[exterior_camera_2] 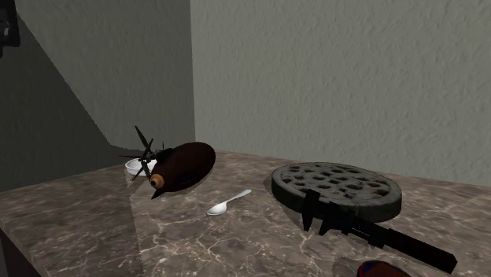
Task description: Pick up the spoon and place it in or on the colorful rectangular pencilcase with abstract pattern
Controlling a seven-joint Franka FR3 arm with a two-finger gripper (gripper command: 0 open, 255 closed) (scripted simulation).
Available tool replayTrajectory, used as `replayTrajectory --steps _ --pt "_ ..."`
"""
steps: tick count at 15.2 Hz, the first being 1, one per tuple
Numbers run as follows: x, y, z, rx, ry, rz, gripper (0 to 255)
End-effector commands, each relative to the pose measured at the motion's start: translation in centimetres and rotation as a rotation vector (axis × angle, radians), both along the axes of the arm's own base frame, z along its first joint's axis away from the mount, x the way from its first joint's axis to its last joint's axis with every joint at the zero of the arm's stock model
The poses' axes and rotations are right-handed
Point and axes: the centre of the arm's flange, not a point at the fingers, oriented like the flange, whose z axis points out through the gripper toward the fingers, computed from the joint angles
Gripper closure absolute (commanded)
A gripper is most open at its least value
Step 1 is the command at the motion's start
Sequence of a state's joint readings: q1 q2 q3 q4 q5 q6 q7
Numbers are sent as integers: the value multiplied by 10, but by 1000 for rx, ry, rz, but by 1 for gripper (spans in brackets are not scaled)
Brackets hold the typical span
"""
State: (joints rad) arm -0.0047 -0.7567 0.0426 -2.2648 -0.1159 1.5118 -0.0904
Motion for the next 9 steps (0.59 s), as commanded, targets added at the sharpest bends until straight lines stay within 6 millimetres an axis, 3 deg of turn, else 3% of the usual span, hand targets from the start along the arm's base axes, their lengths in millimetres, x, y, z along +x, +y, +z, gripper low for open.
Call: replayTrajectory --steps 1,9 --pt "0 0 0 0 0 0 0" --pt "60 44 -61 70 -20 136 0"
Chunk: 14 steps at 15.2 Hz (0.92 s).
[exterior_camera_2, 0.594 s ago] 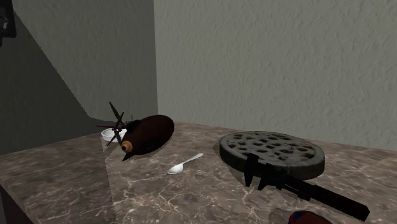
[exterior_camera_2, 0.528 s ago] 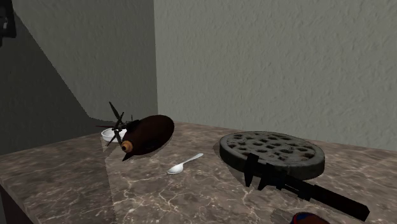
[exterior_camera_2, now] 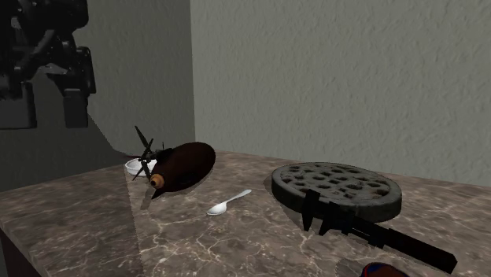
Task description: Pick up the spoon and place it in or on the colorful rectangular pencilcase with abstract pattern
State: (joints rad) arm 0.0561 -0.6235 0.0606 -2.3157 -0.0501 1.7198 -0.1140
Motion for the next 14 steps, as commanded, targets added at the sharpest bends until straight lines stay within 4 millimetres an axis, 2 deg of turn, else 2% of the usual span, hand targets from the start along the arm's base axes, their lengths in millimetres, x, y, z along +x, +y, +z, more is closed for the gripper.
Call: replayTrajectory --steps 1,14 --pt "14 12 -16 19 -7 35 0" --pt "97 111 -103 133 -40 255 0"
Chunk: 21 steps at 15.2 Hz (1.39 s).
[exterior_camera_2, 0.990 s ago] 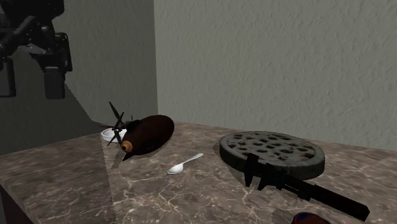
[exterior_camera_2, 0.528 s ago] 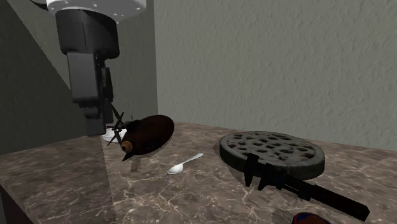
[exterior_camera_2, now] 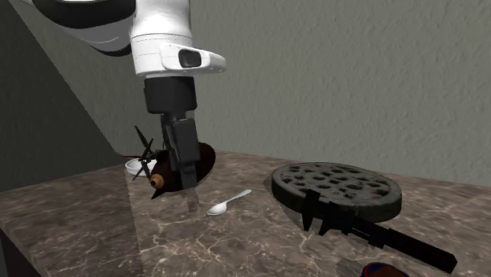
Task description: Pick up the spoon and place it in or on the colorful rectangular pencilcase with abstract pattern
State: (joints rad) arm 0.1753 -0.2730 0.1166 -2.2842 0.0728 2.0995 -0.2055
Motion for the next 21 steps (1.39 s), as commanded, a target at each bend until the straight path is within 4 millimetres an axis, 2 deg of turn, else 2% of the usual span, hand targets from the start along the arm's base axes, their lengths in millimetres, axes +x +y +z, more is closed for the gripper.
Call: replayTrajectory --steps 1,9,17,21 --pt "12 20 -12 19 -6 35 0" --pt "52 94 -57 89 -26 171 0" --pt "81 177 -97 159 -46 307 0" --pt "84 186 -114 164 -47 315 0"
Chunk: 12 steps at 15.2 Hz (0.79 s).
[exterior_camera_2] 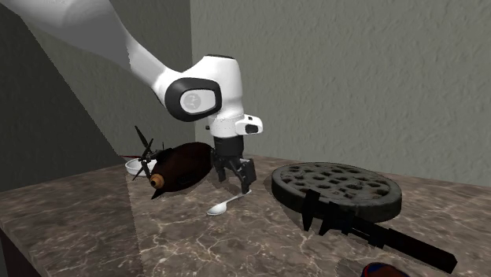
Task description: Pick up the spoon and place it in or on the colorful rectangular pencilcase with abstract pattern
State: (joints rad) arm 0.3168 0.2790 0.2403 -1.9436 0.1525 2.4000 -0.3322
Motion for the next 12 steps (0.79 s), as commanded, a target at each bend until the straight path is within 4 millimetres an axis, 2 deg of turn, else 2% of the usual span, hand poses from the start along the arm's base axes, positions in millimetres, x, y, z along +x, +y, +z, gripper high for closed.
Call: replayTrajectory --steps 1,5,12 --pt "1 3 -10 1 -1 2 0" --pt "2 8 -29 1 -1 2 0" --pt "2 8 -29 1 -1 2 0"
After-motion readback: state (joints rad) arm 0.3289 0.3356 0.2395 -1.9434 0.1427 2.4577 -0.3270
